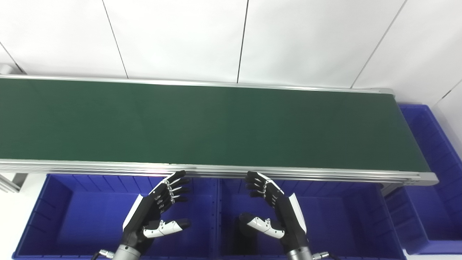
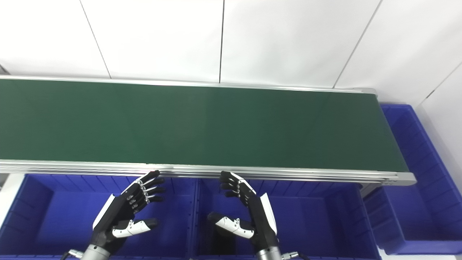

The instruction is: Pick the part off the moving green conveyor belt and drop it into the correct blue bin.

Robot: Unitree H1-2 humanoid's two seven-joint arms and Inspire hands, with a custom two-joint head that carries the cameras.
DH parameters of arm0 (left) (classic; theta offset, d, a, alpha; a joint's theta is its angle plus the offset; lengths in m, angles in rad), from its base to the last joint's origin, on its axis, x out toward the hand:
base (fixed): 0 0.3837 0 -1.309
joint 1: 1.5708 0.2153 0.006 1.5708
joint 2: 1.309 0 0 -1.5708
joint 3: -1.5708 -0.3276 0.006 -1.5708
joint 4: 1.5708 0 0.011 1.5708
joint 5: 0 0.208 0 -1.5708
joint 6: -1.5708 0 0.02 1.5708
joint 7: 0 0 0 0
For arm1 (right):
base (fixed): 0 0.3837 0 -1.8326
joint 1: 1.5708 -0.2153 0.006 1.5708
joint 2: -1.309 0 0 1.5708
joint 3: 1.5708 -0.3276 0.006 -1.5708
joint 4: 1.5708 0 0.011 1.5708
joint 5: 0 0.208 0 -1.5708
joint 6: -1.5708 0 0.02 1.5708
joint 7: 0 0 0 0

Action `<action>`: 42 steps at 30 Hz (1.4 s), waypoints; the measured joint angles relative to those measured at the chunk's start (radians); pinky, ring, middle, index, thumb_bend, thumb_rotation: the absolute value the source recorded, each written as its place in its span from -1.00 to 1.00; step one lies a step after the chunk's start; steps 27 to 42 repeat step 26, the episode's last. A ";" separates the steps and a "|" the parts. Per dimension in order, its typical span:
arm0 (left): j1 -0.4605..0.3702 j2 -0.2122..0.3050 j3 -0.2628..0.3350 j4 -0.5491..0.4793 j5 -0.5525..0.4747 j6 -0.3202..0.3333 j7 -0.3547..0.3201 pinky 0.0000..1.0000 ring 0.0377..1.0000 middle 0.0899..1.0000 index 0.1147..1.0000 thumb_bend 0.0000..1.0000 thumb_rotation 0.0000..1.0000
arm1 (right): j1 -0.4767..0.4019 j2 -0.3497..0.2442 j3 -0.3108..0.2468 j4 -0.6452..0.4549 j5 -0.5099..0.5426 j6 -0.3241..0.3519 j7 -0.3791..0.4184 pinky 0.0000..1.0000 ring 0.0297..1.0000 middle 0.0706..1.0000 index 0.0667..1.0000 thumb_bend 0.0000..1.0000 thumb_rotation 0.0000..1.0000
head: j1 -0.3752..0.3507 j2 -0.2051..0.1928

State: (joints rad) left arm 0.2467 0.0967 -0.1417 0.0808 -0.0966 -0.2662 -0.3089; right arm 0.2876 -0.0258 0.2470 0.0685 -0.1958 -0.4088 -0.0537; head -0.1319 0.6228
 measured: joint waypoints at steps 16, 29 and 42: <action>0.000 -0.004 -0.002 0.004 -0.001 -0.026 0.000 0.41 0.53 0.63 0.70 0.75 -0.30 | 0.000 -0.017 0.005 0.000 -0.016 0.000 -0.002 0.35 0.47 0.54 0.60 0.49 0.00 | 0.006 0.002; 0.000 -0.014 -0.002 0.004 -0.008 -0.026 0.000 0.44 0.55 0.64 0.70 0.76 -0.32 | -0.001 -0.028 0.005 0.000 -0.016 0.000 0.005 0.36 0.48 0.55 0.61 0.50 -0.01 | 0.012 0.006; 0.000 -0.014 -0.002 0.004 -0.008 -0.026 0.000 0.44 0.55 0.64 0.70 0.76 -0.32 | -0.001 -0.028 0.005 0.000 -0.016 0.000 0.005 0.36 0.48 0.55 0.61 0.50 -0.01 | 0.012 0.006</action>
